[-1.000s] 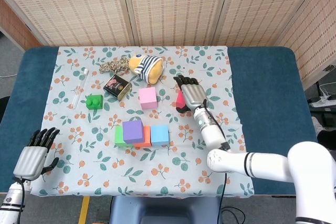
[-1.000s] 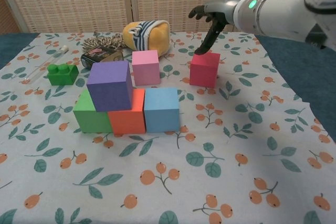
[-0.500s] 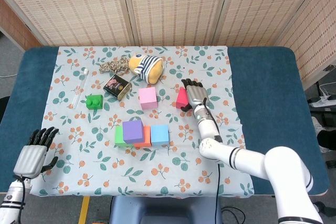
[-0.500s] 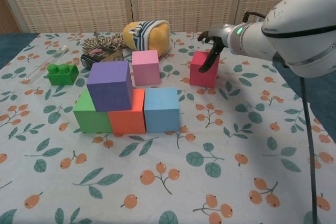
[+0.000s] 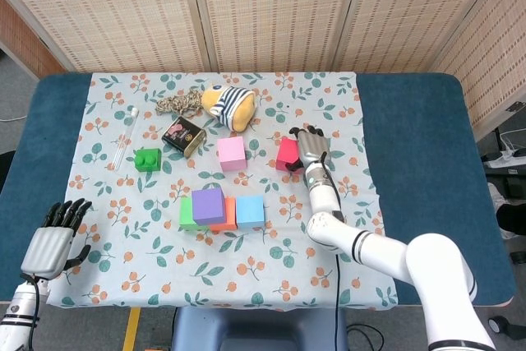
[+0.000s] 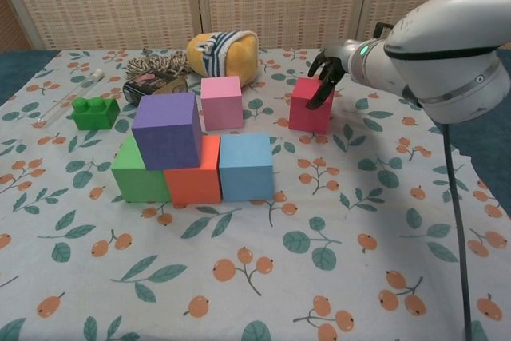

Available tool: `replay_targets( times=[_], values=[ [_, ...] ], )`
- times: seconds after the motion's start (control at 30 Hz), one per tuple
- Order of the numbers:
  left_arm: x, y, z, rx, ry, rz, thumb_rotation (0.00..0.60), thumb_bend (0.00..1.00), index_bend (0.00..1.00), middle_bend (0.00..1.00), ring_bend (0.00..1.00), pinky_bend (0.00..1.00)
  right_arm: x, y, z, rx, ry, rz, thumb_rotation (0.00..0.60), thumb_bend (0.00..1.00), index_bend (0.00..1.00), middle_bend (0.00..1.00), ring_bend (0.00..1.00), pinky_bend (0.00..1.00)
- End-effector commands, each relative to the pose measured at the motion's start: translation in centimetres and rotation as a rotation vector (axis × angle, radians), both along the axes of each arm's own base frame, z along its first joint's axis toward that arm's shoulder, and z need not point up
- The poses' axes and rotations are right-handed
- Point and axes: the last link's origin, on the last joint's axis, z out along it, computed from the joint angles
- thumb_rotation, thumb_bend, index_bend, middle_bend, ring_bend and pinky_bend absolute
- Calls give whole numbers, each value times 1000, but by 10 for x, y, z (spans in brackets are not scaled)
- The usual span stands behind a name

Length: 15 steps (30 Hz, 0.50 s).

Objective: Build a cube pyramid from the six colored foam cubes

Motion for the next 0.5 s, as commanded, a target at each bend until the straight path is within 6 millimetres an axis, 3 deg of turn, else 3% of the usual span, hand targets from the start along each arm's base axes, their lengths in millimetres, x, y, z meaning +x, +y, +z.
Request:
replay_targets(
  times=[0.03,0.23,0.37,0.5],
  values=[
    [0,-1,0,-2,1,-1,600,351,0,35,0,47,-2,1,-3,2,-14,-20,600,134,212,208,0,0],
    [0,-1,0,-1,1,-3,600,352,0,35,0,47,0,0,-5,-9,-19,-31,600,134,258,231,2,0],
    [0,0,0,-3,1,-3,600,351,0,35,0,47,0,0,-5,-16,-20,-35,600,137,379,329,81,0],
    [0,0,-1,-8,2,-3,600,352,0,35,0,47,0,0,-5,-28,-10,-34,600,204,503,414,151,0]
  ],
)
